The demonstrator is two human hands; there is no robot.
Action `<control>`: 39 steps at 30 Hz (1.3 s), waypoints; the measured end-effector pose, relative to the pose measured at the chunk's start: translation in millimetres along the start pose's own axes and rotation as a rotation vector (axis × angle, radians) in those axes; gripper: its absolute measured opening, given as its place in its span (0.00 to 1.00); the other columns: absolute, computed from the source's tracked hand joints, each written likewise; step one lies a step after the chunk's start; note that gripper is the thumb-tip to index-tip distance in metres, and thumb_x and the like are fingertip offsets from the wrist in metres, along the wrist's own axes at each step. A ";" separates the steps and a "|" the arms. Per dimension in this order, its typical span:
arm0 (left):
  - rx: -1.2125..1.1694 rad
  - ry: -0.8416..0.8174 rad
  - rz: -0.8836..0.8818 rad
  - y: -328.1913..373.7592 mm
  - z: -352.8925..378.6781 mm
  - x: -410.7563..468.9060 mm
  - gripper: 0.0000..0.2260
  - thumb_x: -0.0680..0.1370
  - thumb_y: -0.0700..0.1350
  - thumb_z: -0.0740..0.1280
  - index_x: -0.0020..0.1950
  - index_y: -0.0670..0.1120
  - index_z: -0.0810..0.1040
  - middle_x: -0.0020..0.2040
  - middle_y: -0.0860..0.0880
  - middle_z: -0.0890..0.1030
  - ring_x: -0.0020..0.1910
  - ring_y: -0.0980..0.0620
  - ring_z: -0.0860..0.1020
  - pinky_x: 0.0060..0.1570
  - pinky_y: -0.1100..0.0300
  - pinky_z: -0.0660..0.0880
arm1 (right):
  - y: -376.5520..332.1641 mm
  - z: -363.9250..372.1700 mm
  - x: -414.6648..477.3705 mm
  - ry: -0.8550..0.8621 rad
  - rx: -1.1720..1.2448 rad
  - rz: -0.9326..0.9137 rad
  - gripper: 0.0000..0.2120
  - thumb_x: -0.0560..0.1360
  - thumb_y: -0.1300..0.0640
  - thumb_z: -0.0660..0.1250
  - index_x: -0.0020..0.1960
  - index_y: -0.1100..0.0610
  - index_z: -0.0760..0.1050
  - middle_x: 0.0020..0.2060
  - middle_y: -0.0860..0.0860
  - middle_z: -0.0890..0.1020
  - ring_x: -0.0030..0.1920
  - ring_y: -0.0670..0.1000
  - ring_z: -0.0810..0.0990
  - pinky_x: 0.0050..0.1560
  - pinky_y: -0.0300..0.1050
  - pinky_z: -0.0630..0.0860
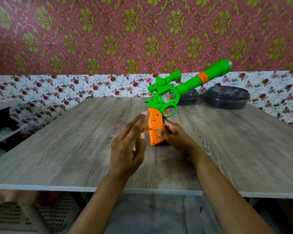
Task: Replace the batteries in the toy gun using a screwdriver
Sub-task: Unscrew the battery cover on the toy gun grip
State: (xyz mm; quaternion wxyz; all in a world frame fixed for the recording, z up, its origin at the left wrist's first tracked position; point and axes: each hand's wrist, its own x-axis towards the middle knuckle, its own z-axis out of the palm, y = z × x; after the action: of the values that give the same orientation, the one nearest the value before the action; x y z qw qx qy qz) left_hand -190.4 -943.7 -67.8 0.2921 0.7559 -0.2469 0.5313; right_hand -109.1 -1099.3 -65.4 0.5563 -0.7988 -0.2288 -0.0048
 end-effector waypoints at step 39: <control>-0.076 0.181 -0.065 -8.3 -0.6 -2.5 0.11 0.73 0.51 0.70 0.41 0.46 0.71 0.42 0.47 0.74 0.35 0.59 0.72 0.33 0.69 0.72 | 5.0 -2.7 1.6 -0.031 0.038 -0.024 0.20 0.77 0.64 0.61 0.69 0.57 0.65 0.59 0.51 0.76 0.60 0.50 0.75 0.62 0.45 0.71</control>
State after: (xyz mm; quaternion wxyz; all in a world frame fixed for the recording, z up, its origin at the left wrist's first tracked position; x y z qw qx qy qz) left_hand -185.9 -937.3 -71.5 0.3586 0.7010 -0.2147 0.5778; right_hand -105.1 -1102.5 -68.4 0.5676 -0.7854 -0.2469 0.0055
